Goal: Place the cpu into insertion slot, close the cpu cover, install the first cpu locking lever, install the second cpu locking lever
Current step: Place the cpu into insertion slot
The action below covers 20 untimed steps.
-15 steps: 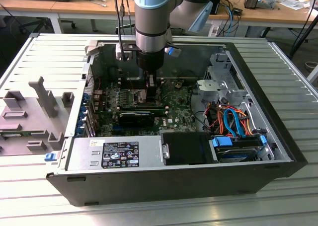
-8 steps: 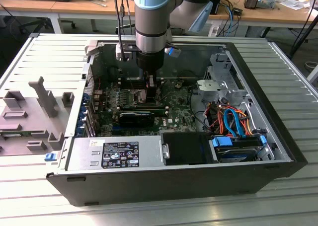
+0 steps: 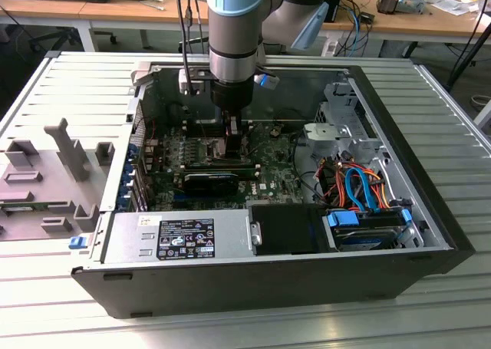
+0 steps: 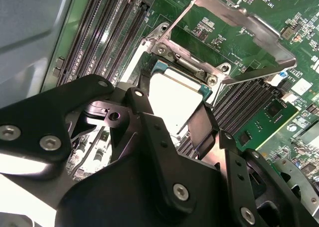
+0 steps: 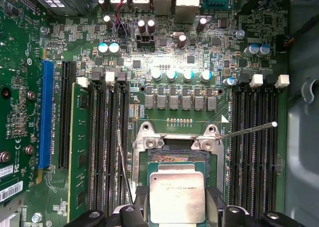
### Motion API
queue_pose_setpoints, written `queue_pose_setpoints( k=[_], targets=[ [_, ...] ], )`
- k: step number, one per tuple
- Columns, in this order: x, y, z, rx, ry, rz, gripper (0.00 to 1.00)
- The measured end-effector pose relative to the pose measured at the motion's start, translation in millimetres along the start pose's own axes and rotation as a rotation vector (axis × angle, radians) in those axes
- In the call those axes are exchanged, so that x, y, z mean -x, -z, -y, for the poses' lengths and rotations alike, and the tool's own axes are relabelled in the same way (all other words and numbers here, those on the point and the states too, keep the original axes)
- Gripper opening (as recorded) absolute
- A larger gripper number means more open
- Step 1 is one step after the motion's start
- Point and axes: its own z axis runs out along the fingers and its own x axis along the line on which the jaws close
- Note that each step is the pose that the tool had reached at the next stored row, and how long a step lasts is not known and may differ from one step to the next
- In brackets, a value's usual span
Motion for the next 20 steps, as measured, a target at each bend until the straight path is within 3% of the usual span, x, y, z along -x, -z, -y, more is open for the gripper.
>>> queue_pose_setpoints(
  k=[20],
  targets=[
    [0.1, -5.7, 0.0, 0.0, 0.0, 0.0, 0.54]
  ],
)
